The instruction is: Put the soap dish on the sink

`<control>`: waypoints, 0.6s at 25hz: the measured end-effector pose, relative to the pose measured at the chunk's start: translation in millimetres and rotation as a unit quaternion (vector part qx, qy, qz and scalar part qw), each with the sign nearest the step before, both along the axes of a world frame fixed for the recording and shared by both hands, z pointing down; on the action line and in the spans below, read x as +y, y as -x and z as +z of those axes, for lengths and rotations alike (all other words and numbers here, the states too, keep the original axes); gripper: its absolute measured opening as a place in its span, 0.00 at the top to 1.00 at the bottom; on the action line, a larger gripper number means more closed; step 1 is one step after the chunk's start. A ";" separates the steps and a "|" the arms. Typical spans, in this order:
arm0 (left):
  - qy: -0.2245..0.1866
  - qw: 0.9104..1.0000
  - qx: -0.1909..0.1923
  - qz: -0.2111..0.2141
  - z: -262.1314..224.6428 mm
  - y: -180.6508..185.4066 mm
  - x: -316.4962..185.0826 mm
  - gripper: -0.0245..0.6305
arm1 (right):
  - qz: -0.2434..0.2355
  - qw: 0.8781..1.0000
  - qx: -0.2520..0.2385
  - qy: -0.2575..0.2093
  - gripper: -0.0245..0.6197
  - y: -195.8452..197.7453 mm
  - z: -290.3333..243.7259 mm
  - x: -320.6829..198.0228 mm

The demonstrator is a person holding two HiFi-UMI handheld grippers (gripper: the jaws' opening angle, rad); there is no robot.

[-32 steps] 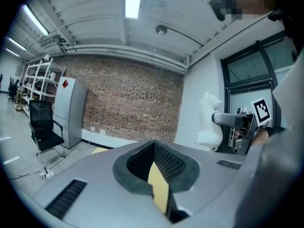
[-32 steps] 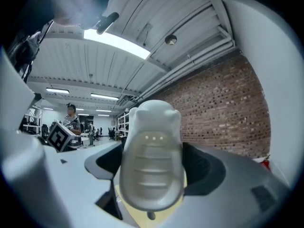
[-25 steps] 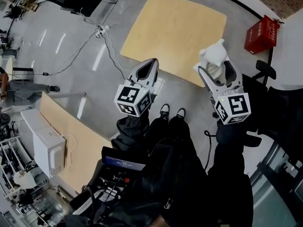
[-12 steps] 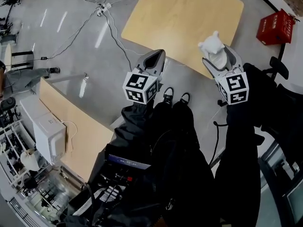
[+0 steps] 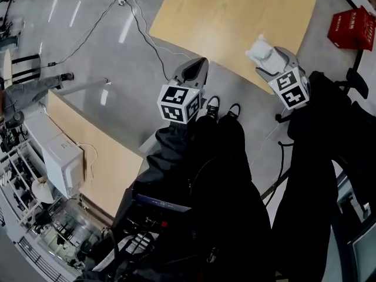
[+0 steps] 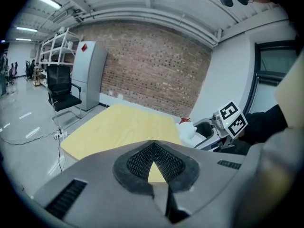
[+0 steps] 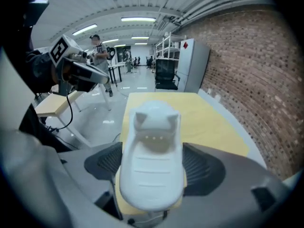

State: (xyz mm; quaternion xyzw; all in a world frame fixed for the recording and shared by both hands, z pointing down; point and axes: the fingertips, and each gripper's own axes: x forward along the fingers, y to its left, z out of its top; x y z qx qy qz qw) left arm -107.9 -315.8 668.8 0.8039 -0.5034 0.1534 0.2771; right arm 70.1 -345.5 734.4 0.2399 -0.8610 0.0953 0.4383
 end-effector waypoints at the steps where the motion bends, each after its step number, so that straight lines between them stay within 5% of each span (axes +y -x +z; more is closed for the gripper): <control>1: 0.003 1.000 0.000 0.000 0.8 -3.9 1.5 0.96 | -0.013 1.000 0.015 0.007 0.32 -4.2 5.8 -0.1; 8: 0.018 1.000 0.004 -0.006 15.6 9.9 6.6 0.96 | -0.105 0.982 0.139 0.076 0.32 -0.3 56.1 8.4; 15: 0.022 1.000 0.006 -0.013 17.6 12.5 7.9 0.96 | -0.143 0.961 0.211 0.108 0.32 -7.9 90.9 12.7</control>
